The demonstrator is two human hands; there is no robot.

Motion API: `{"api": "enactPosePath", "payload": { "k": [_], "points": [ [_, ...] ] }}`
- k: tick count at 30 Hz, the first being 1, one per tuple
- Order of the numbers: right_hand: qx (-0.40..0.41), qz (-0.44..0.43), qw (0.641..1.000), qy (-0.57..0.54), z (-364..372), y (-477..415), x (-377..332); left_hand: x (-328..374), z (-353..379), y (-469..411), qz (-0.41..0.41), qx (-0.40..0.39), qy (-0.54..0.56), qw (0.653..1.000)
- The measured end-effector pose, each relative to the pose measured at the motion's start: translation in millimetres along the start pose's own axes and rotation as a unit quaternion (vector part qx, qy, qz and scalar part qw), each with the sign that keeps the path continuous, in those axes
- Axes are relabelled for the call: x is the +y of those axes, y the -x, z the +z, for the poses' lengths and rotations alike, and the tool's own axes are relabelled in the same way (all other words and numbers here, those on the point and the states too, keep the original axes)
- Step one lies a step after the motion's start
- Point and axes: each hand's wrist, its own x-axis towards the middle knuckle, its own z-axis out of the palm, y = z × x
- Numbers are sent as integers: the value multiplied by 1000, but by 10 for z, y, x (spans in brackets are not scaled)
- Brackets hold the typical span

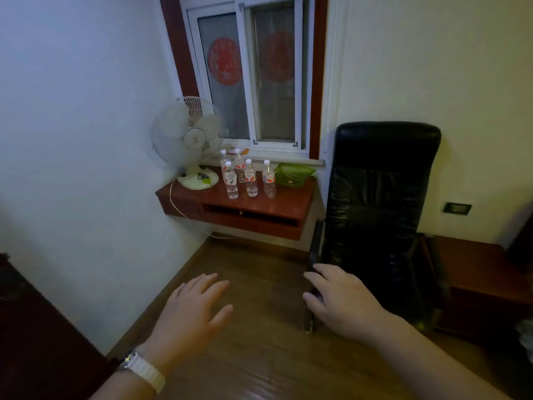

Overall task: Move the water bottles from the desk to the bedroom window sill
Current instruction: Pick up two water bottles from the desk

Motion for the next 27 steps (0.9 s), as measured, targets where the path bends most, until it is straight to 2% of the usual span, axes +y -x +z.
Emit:
{"api": "enactPosePath", "payload": {
  "k": [8,18,27],
  "points": [
    [-54,9,998,14,338,-949,-296,-797,242,-813,1,-31,32,999],
    [-46,2,998,36,267,-2416,-1116,-1909,-76,-1926,10,-8,77,997],
    [-38,-1,999,25,340,-3291,-1353,-2428,-163,-2745,27,0,71,997]
  ]
}}
